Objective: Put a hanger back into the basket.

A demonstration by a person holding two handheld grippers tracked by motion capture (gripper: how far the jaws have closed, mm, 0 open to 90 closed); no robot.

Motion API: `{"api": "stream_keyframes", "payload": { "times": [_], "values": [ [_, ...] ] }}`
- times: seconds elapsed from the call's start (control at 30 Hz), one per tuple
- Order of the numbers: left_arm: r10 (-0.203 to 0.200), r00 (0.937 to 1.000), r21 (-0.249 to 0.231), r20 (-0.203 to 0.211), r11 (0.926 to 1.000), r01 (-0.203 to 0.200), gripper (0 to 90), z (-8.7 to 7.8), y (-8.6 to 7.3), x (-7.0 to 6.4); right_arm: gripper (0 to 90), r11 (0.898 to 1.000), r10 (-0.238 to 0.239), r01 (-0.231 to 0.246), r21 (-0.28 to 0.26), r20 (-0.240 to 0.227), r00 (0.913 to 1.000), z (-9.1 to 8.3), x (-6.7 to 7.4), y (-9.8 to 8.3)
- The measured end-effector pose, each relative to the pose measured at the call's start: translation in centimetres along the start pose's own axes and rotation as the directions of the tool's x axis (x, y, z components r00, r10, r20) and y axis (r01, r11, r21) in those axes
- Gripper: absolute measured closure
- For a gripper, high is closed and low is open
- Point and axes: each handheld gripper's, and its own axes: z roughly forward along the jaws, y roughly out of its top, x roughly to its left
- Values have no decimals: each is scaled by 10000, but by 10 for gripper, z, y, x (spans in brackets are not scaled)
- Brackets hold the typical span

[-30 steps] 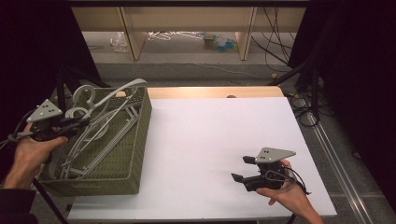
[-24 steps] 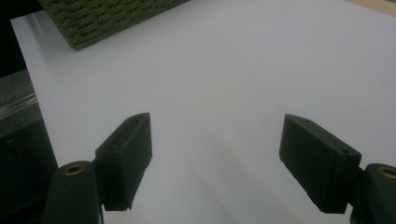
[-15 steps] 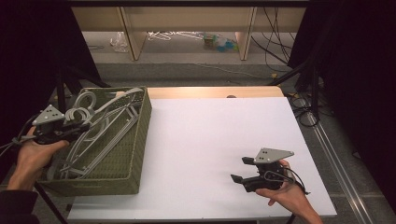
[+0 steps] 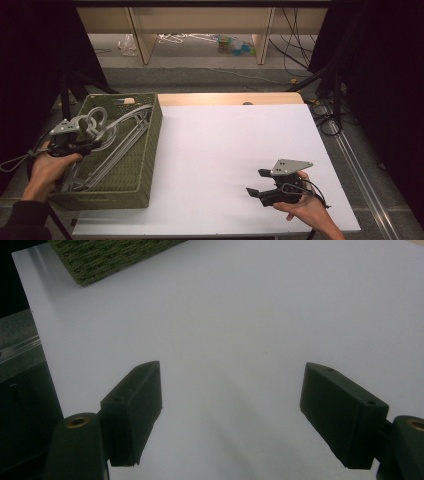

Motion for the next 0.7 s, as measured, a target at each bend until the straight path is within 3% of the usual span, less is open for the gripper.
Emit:
{"api": "stream_keyframes", "payload": {
  "times": [0.1,0.13,0.17,0.2,0.27,0.3,0.33,0.37,0.43,0.47,0.7],
  "values": [
    [-445,9990,-10,-80,9990,445,779,3,-4,5,257,10000,-18,18,-16,-4,10000,0,0,0],
    [-1036,9946,-460,-63,9936,1032,776,7,-5,2,257,10000,-12,12,-16,-2,10000,0,0,0],
    [-707,9975,-107,-68,9974,707,773,5,-5,5,257,10000,10,-10,-14,3,10000,0,0,0],
    [-920,9957,-220,-120,9955,917,770,6,-5,5,257,10000,20,-20,-20,2,10000,0,-1,0],
    [-822,9965,29,-171,9966,823,762,5,-5,7,257,10000,33,-33,-14,-9,10000,0,0,0],
    [-1348,9905,-449,-281,9900,1335,759,8,-5,3,257,10000,-4,4,-22,-2,10000,0,0,0],
    [-1054,9939,-45,-308,9944,1054,754,6,-6,6,257,10000,-11,11,-26,-8,10000,0,0,0],
    [-1375,9897,-275,-393,9903,1364,748,8,-6,5,257,10000,3,-3,-17,-18,10000,0,0,0],
    [-1519,9868,-243,-564,9883,1508,732,9,-6,6,257,10000,55,-55,11,-17,10000,0,0,0],
    [-1252,9902,-8,-612,9921,1254,724,9,-7,9,257,10000,57,-57,16,-14,10000,0,0,0],
    [-1413,9857,61,-917,9898,1425,701,12,-7,9,257,10000,9,-9,9,-18,10000,1,-1,-1]
  ]
}}
